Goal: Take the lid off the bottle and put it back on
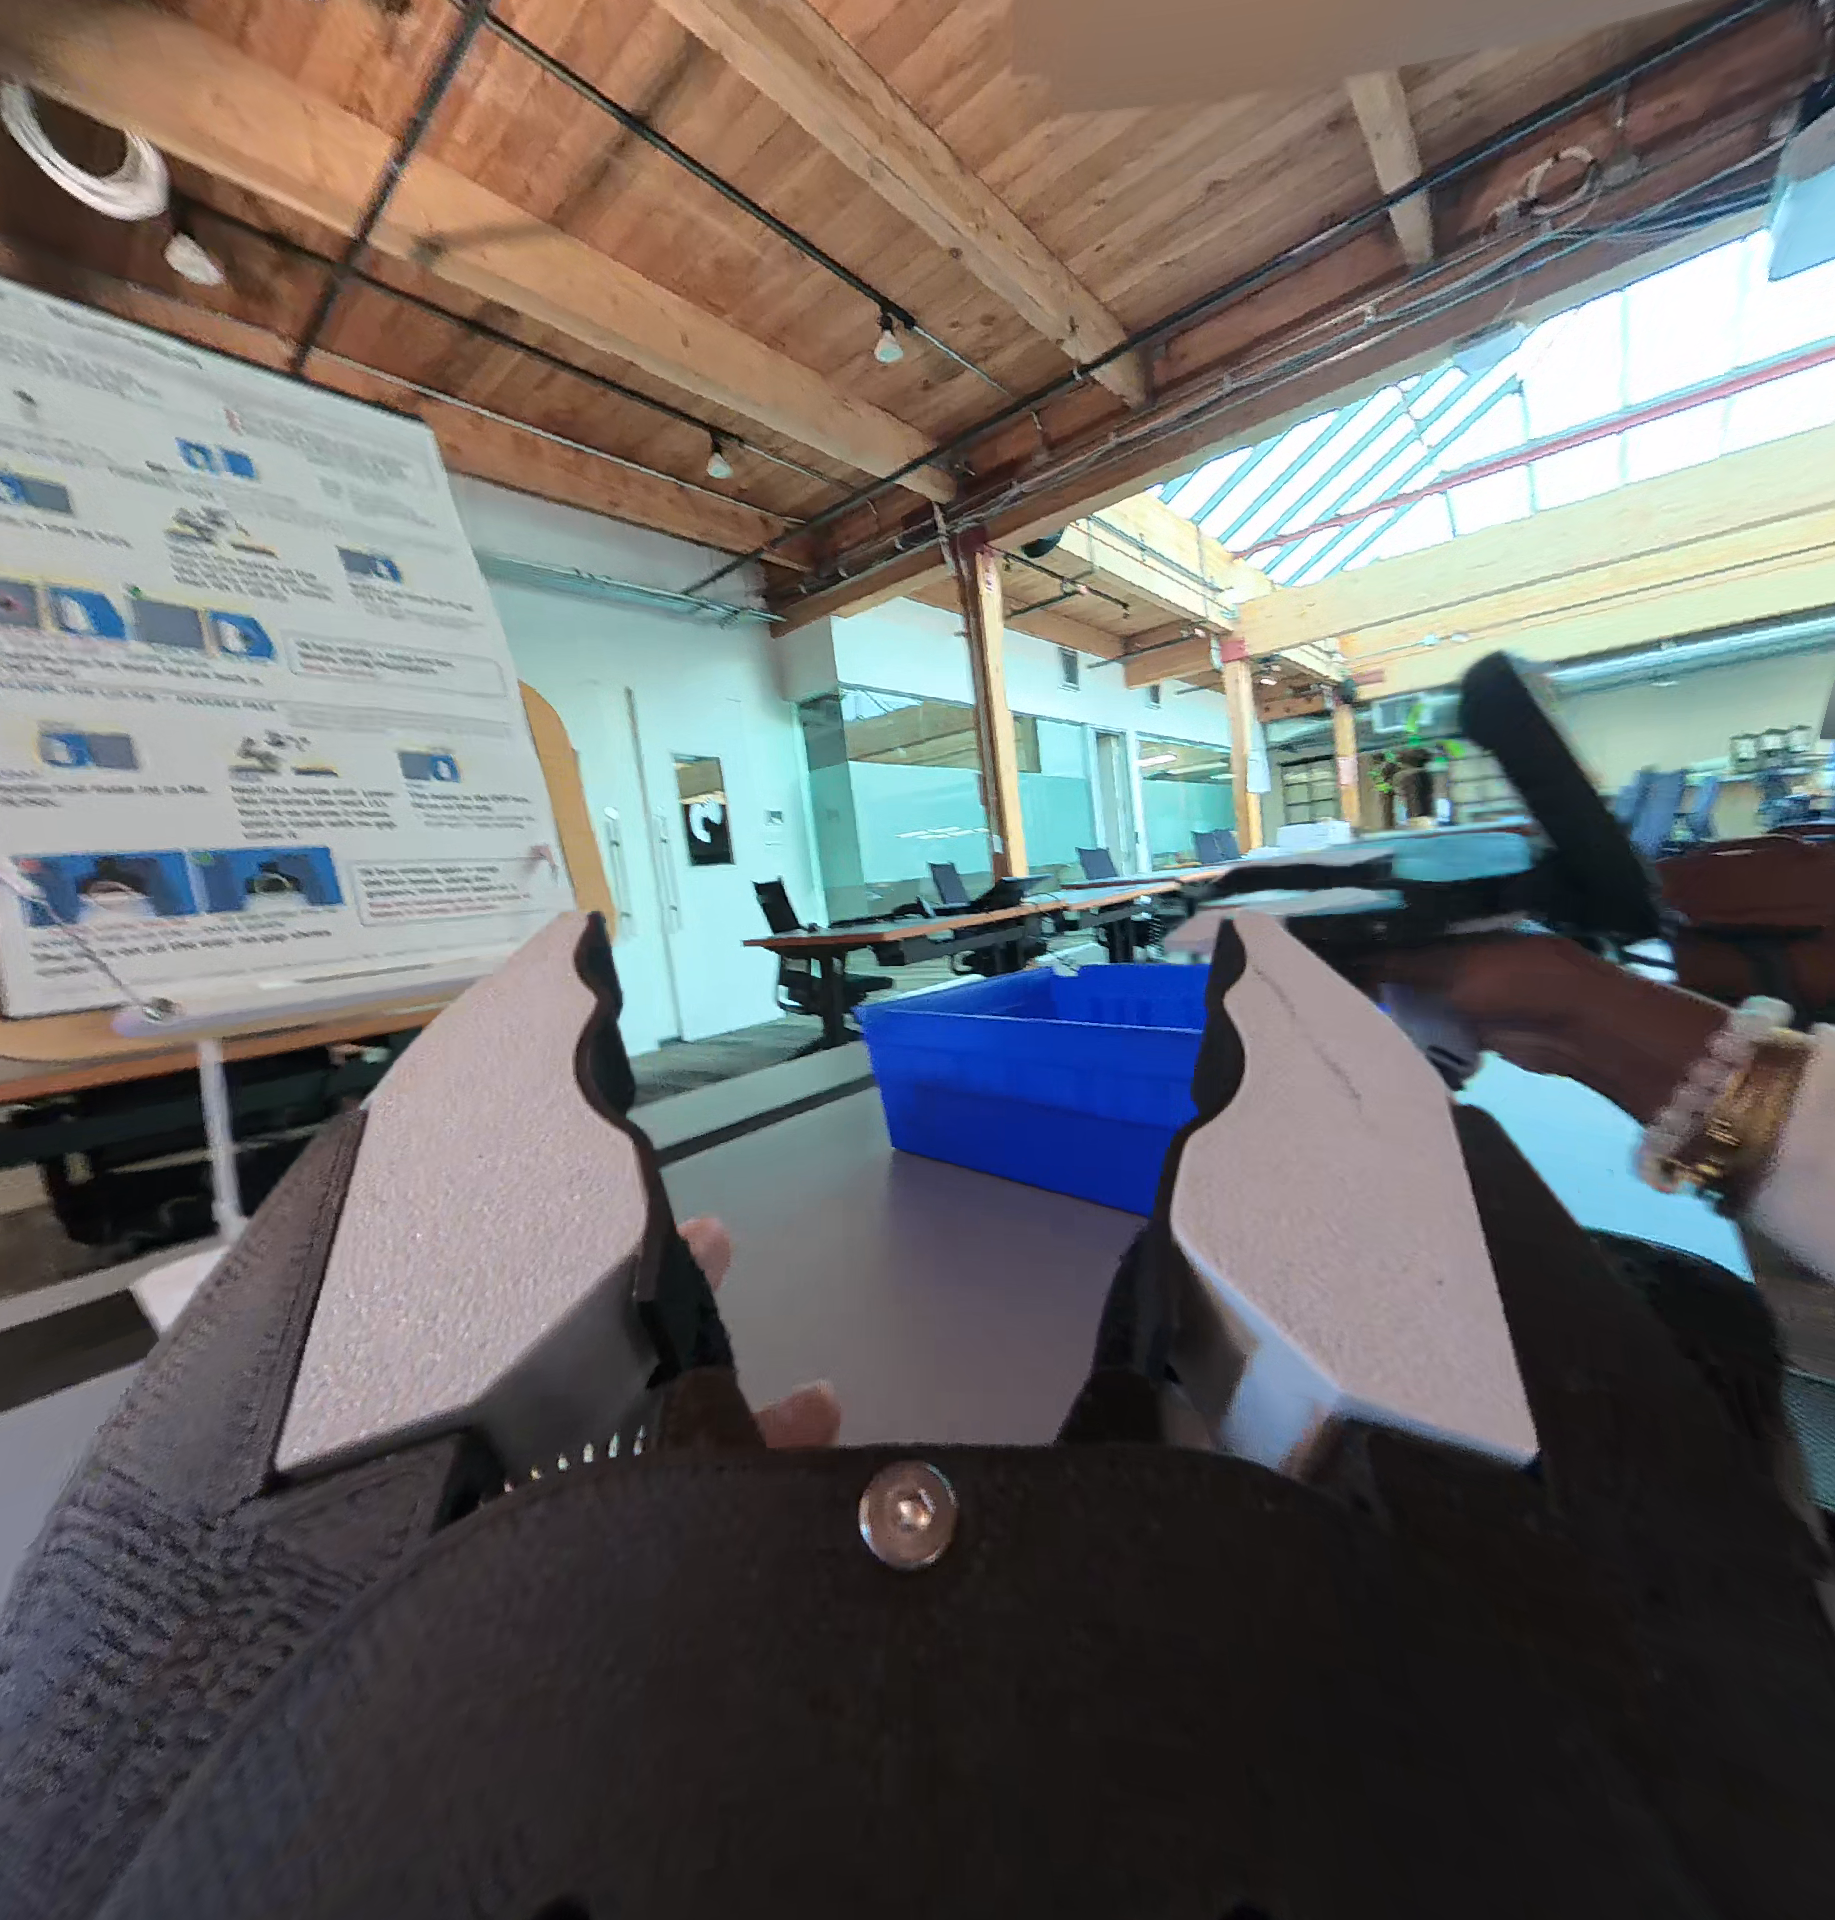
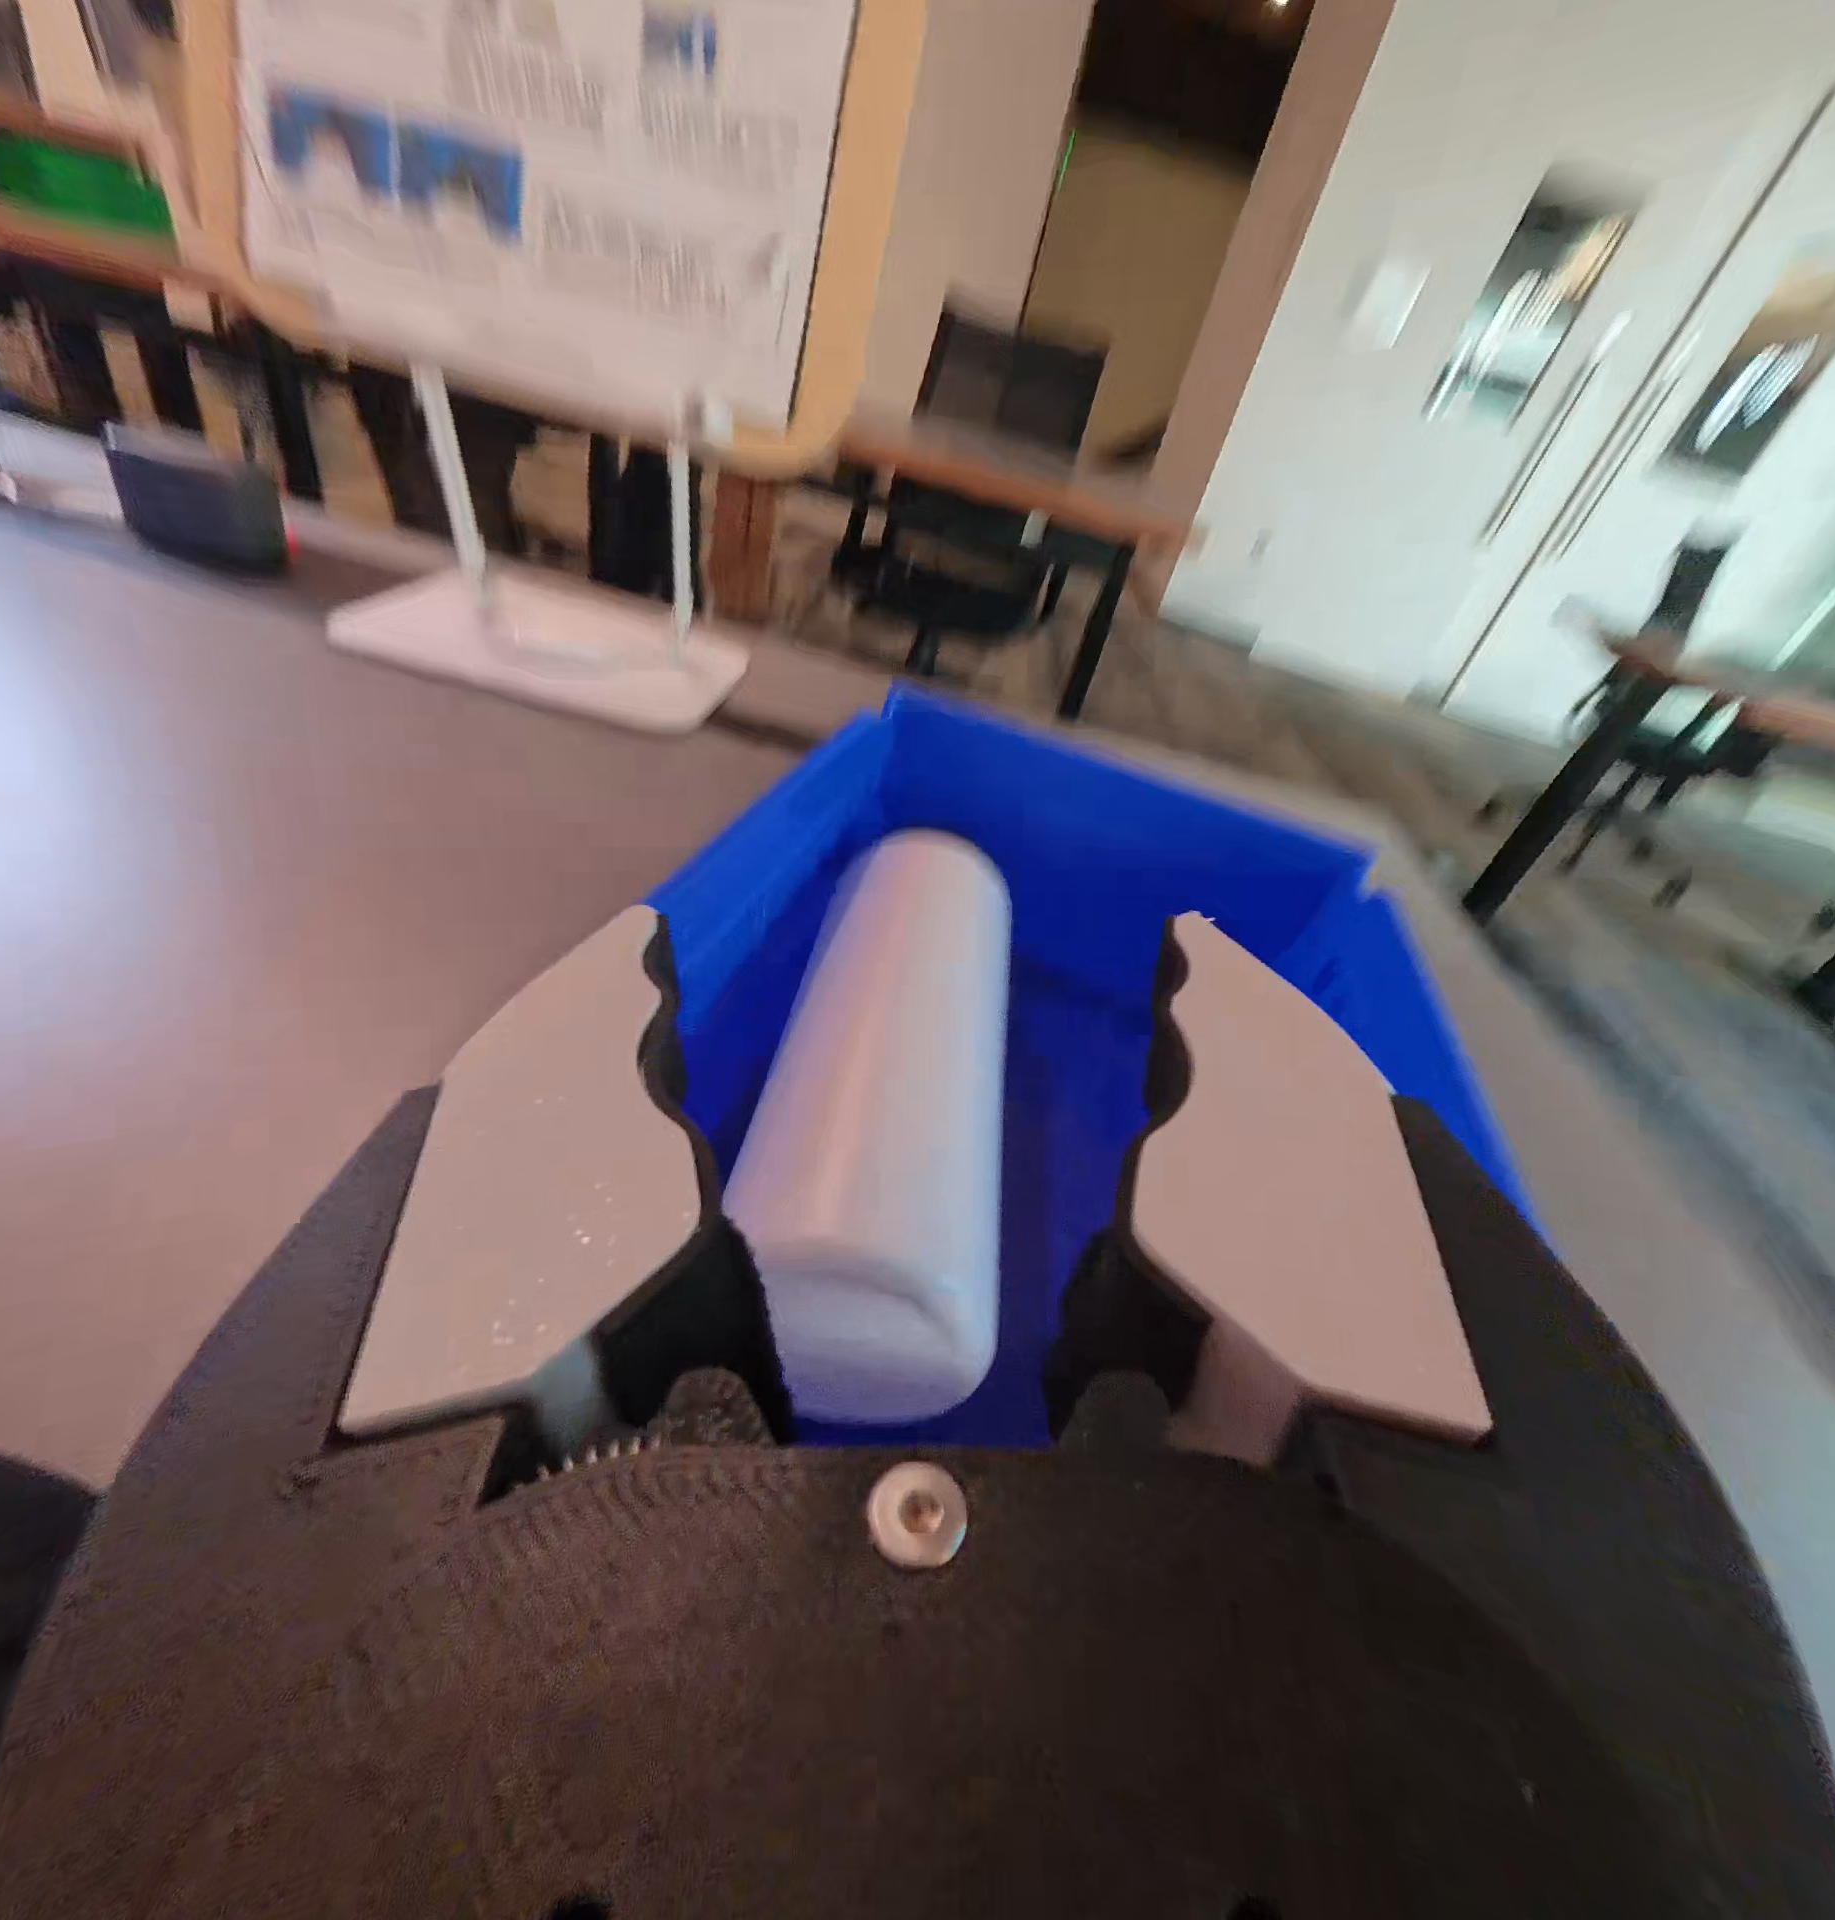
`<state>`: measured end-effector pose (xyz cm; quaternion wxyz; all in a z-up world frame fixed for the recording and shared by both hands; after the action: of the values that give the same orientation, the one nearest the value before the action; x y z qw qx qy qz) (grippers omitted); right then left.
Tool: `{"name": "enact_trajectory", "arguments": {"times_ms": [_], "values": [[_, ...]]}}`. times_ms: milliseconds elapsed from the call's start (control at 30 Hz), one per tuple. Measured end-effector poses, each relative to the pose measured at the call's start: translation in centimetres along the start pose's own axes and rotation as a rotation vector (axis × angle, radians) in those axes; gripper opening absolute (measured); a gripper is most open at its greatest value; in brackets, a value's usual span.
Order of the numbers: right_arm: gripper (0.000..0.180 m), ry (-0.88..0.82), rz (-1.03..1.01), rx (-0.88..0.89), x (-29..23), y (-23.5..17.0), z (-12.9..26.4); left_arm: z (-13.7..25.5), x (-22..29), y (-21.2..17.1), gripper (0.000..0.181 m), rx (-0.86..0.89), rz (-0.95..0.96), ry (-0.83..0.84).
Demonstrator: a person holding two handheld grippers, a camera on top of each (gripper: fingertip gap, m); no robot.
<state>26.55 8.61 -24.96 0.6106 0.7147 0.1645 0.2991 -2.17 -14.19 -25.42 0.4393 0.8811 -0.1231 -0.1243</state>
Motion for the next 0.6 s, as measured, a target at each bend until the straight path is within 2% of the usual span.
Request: {"name": "enact_trajectory", "arguments": {"times_ms": [67,133,233,333,400,467,533,600], "values": [[0.089,-0.051,0.063,0.21,0.1,1.6,1.2,0.5,-0.4,0.8,0.101,0.036,-0.056,0.074],[0.086,-0.033,0.009,0.294,-0.5,2.8,1.7,1.6,-1.3,1.9,0.09,0.062,-0.149,0.211],[0.091,0.166,-0.17,0.137,-2.6,2.6,0.8,4.2,-3.5,3.2,0.081,-0.03,-0.364,0.453],[0.093,0.28,-0.181,-0.131,-4.8,0.7,-0.6,6.5,-6.7,2.8,0.081,-0.298,-0.498,0.619],[0.078,0.268,-0.105,-0.296,-6.1,-0.9,-1.3,7.7,-8.6,2.0,0.081,-0.411,-0.451,0.676],[0.042,0.235,-0.012,-0.396,-7.2,-2.1,-1.9,7.8,-9.1,2.1,0.08,-0.404,-0.385,0.693],[0.032,0.144,0.1,-0.41,-8.2,-2.4,-2.5,7.6,-9.0,1.8,0.079,-0.431,-0.411,0.691],[0.032,0.102,0.193,-0.441,-9.1,-2.3,-2.8,7.2,-8.5,1.3,0.077,-0.474,-0.474,0.648]]}}
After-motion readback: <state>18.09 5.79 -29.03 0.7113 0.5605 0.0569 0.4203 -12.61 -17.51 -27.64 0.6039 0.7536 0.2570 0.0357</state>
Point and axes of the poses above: each gripper's, where its closed fingertips meet, z back along the fingers, y out of its top, x = y × z across the jaws, the point moved 8 cm from there along z, back along the fingers, and after that the axes turned 8 degrees about x, right-handed, at the moved point
